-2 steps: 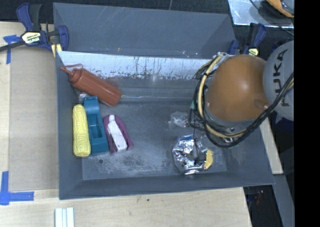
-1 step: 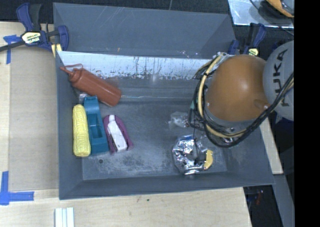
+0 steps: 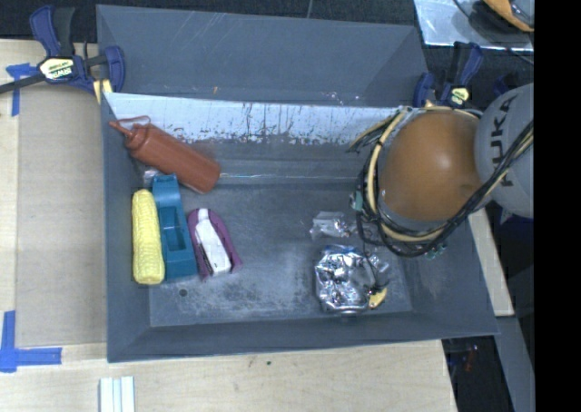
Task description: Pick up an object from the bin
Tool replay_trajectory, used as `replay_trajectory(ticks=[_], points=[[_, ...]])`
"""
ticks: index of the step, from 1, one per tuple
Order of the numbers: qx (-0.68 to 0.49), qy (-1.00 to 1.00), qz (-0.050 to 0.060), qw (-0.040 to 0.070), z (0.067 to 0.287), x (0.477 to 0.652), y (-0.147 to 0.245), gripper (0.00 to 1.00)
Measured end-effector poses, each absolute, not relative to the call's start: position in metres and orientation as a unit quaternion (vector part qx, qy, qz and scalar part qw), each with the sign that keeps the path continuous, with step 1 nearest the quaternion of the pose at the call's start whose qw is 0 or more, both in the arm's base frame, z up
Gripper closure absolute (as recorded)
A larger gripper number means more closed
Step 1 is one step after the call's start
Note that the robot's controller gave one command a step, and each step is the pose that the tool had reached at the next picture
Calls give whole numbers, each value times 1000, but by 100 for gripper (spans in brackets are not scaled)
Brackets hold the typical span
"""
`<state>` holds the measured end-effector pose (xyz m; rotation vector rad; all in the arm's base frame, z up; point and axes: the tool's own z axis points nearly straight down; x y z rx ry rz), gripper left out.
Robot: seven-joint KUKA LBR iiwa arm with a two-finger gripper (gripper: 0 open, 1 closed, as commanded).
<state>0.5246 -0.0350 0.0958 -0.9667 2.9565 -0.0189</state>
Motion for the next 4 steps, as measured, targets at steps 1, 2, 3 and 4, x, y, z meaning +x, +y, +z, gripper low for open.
replay_trajectory(ticks=[1,2,3,4], points=[[-288,958,-4,12,123,520,-28,0],[-309,951,-6,18,84,524,-22,0],[-346,938,-7,22,86,530,-30,0],[-346,938,-6,17,101,528,-29,0]])
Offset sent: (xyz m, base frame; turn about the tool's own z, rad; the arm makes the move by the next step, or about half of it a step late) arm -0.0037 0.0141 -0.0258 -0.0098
